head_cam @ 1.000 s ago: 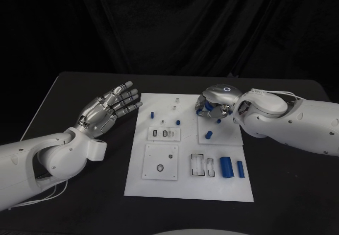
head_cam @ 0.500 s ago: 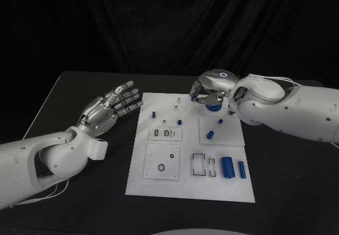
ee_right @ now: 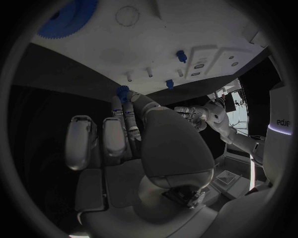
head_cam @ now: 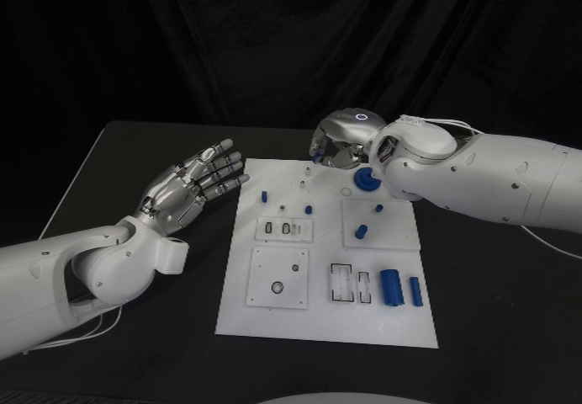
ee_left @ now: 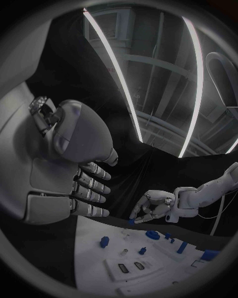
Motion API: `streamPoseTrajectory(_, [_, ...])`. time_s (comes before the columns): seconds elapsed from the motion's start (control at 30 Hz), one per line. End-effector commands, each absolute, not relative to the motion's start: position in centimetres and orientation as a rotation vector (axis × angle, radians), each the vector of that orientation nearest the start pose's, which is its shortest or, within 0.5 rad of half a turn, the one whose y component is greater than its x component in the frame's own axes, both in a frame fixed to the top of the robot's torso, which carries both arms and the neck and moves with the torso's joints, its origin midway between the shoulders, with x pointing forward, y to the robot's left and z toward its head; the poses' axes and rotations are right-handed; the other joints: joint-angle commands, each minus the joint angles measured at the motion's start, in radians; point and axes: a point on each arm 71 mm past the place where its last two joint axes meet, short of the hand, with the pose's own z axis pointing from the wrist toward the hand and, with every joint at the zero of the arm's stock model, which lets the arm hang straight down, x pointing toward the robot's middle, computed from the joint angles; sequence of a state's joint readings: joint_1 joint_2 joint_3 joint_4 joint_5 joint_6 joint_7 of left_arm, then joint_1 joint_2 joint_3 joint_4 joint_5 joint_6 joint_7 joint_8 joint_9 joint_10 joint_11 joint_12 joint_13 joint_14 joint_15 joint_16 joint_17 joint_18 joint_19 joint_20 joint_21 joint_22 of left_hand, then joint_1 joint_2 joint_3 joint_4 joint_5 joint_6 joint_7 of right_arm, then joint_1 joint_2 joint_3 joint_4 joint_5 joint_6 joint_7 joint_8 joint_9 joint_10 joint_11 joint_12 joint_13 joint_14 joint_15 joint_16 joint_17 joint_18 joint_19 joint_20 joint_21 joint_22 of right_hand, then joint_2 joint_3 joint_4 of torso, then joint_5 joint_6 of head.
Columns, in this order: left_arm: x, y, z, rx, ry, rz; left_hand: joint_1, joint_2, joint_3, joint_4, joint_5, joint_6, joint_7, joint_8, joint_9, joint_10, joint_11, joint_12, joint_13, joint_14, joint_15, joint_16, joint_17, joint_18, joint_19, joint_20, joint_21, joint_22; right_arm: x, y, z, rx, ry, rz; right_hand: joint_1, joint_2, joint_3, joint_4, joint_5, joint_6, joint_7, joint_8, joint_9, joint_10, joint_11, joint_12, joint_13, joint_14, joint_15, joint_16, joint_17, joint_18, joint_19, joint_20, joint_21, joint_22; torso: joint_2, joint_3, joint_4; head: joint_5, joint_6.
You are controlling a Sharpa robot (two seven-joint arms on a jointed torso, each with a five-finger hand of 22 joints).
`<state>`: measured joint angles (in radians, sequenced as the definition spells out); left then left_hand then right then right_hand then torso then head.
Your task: Assemble the parts on the task board
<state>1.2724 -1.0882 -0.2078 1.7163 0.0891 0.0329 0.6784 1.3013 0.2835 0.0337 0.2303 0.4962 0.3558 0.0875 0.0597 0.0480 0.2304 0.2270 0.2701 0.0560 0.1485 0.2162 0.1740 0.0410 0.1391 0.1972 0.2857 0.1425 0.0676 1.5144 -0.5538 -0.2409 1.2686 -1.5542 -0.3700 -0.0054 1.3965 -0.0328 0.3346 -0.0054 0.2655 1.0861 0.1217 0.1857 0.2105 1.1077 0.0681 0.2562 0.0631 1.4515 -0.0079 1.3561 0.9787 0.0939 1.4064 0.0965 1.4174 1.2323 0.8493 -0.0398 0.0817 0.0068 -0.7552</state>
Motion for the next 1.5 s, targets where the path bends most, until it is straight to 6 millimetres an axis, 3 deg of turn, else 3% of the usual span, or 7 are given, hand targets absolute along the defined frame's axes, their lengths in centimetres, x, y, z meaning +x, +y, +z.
streamPoseTrajectory(0.03, [42.7,26.5,-15.4,-0.928,1.053,-2.054,0.010,0.001,0.008,0.000,0.005,0.005,-0.001,0.004,0.001,-0.009,-0.001,0.006,-0.001,-0.001,0.004,0.005,0.000,0.000,-0.003,0.002,-0.005,-0.001,54.9,-11.8,-9.7,-0.538,1.422,0.567,0.009,-0.003,0.008,-0.001,-0.004,-0.004,0.001,-0.003,0.002,0.004,0.000,-0.007,0.000,0.003,-0.004,0.000,0.003,-0.020,-0.001,-0.002,0.005,0.000,0.000,0.0008,-0.0002,0.001,0.000])
streamPoseTrajectory(0.5, [43.0,26.2,-15.6,-0.927,1.059,-2.056,0.011,0.001,0.012,-0.003,0.006,0.004,0.000,0.004,0.001,-0.009,0.000,0.007,-0.001,-0.001,0.004,0.006,0.000,-0.001,-0.002,0.002,-0.004,-0.001,55.2,-11.2,-10.5,-0.542,1.452,0.565,0.011,-0.004,0.010,-0.001,-0.010,-0.008,0.003,-0.007,0.004,0.005,0.002,-0.016,0.001,0.003,-0.003,-0.002,0.001,-0.019,-0.003,-0.001,0.004,-0.002,-0.001,-0.0007,-0.0009,-0.003,-0.006])
streamPoseTrajectory(0.67, [43.0,26.2,-15.7,-0.928,1.063,-2.057,0.012,0.001,0.012,-0.003,0.006,0.004,0.000,0.004,0.001,-0.009,0.000,0.008,-0.001,-0.001,0.004,0.006,0.000,-0.001,-0.002,0.002,-0.004,-0.001,55.2,-11.1,-10.7,-0.543,1.457,0.567,0.012,-0.004,0.010,-0.001,-0.011,-0.009,0.003,-0.008,0.005,0.006,0.002,-0.017,0.001,0.002,-0.002,-0.003,0.000,-0.019,-0.003,-0.001,0.004,-0.002,0.000,0.0012,-0.0023,-0.001,-0.008])
streamPoseTrajectory(1.5, [43.2,26.2,-15.8,-0.932,1.074,-2.048,0.013,0.001,0.017,-0.006,0.007,0.004,0.000,0.003,0.001,-0.009,0.001,0.009,-0.001,0.000,0.005,0.007,0.000,-0.001,-0.002,0.002,-0.004,-0.001,55.0,-10.3,-11.3,-0.555,1.454,0.588,0.009,-0.004,0.011,0.004,-0.022,-0.013,0.005,-0.013,0.008,0.008,0.005,-0.028,0.001,0.000,0.000,-0.006,-0.003,-0.019,-0.005,0.001,0.001,-0.004,0.000,0.0010,-0.0014,-0.013,-0.017])
